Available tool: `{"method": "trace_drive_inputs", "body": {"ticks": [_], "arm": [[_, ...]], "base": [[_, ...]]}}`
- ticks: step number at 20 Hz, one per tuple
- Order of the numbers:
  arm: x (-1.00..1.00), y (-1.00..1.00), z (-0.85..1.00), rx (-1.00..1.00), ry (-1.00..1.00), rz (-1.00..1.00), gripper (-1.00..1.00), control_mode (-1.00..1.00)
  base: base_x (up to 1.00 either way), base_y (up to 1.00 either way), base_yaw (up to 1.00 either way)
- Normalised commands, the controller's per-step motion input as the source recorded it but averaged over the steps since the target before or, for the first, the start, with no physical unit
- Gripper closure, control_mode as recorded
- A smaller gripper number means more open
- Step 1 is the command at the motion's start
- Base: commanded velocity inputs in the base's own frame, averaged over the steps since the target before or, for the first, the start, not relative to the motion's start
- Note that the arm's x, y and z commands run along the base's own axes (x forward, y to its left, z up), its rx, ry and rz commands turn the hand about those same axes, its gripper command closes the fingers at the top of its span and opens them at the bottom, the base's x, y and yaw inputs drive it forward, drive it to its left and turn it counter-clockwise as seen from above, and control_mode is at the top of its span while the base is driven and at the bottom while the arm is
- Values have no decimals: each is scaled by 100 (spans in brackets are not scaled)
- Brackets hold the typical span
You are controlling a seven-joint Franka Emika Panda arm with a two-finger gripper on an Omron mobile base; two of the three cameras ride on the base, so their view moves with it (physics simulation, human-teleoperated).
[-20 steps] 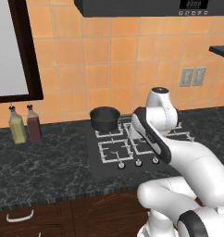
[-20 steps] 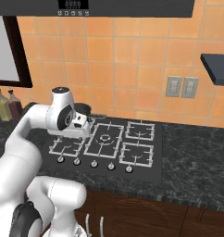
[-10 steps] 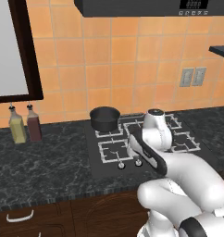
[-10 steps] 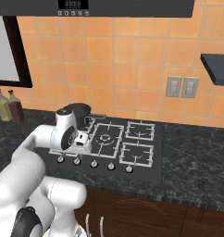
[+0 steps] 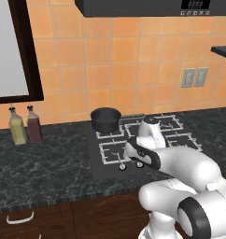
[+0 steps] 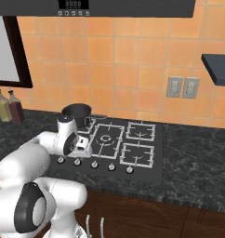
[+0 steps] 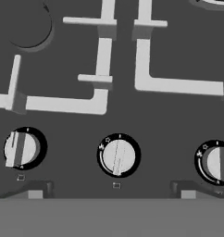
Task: Turn off the rear left burner of the stove.
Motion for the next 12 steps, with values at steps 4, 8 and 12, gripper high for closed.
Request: {"method": "trace_drive_inputs", "body": {"ticks": [4,8,12], "arm": [[16,0,-23,-1,0,0,-100,-100],[0,0,-32,0,2,0,-100,-100],[-14,0,-32,0,1,0,-100,-100]], "base": [[0,0,0],[0,0,0],[0,0,0]]}}
